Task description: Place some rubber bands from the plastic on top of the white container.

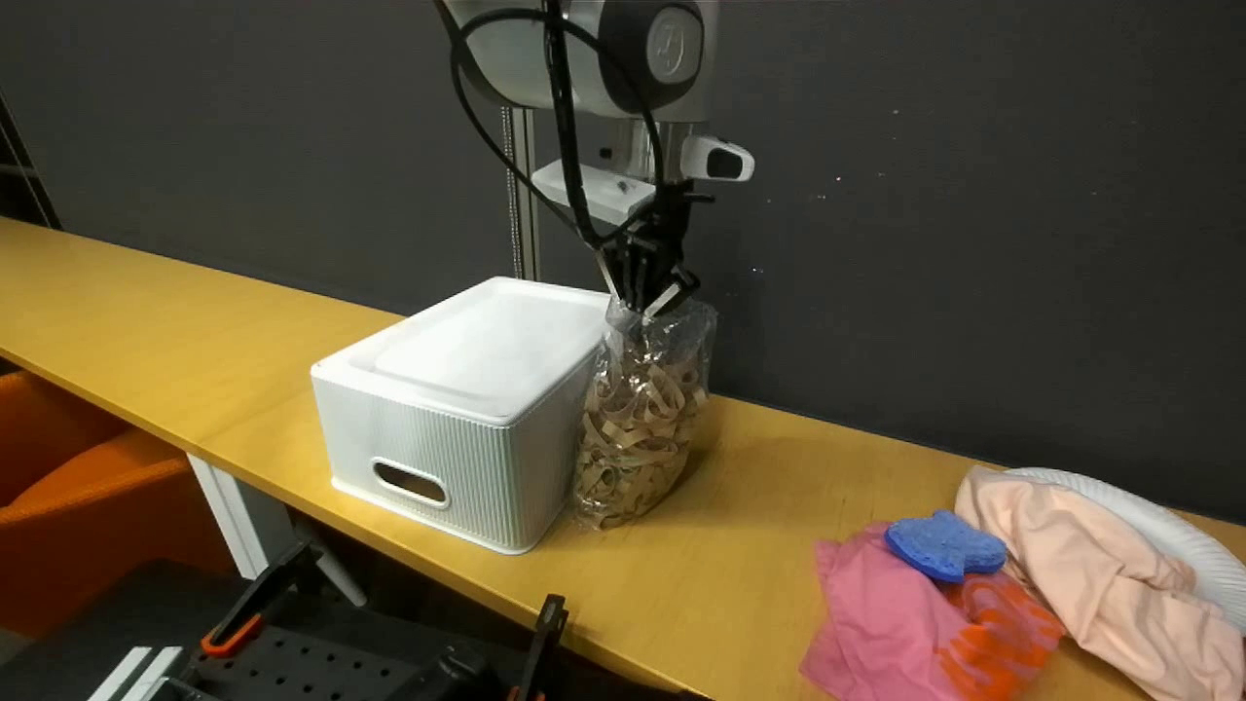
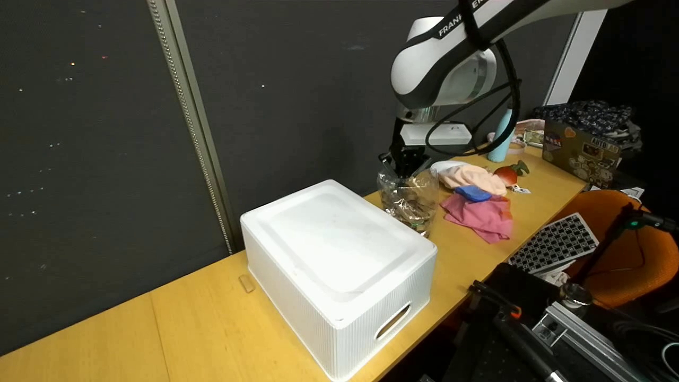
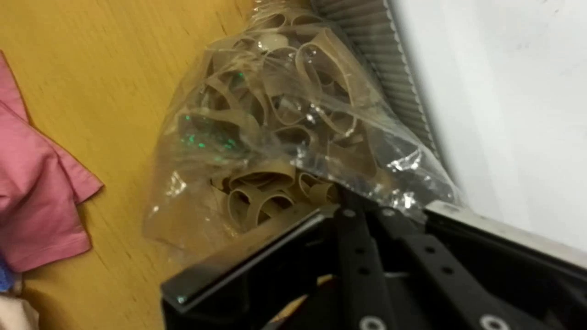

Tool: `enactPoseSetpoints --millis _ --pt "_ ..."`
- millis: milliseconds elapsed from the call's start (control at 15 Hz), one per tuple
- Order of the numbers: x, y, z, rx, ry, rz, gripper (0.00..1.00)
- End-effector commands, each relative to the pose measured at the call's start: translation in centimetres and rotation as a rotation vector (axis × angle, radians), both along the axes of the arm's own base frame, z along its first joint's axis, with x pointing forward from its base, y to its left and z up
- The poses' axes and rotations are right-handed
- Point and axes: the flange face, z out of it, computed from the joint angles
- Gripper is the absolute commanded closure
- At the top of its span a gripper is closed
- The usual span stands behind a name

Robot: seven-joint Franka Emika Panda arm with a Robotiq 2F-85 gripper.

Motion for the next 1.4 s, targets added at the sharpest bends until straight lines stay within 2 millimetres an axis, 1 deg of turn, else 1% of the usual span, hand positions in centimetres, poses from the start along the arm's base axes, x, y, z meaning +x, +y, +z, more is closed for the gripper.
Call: enactPoseSetpoints --millis 0,133,333,467,533,600,667,733,867,933,1333 --pt "-0.6 -0.7 0.0 -0.029 0.058 -0.016 1.0" --pt "-1.0 -0.9 -0.5 -0.04 0.074 -0.023 1.0" --pt "-0.8 -1.1 -0.7 -0.051 0.086 -0.031 1.0" --pt "-0.6 -1.2 -0.3 -0.051 0.093 -0.042 0.72" --pt "-0.9 -1.1 -0.1 -0.048 0.097 -0.043 0.66" --pt "-1.6 -0.9 0.6 -0.037 0.103 -0.031 0.6" --pt "-1.9 -0.8 1.3 -0.029 0.111 -0.035 0.51" --pt "-1.1 -0.9 -0.6 -0.029 0.092 -0.03 0.7" --pt "-1.3 -0.8 0.2 -0.024 0.099 -0.029 0.55" --pt "-1.4 -0.8 0.5 -0.023 0.096 -0.029 0.51" --pt "-1.4 -0.8 0.6 -0.023 0.096 -0.029 0.51"
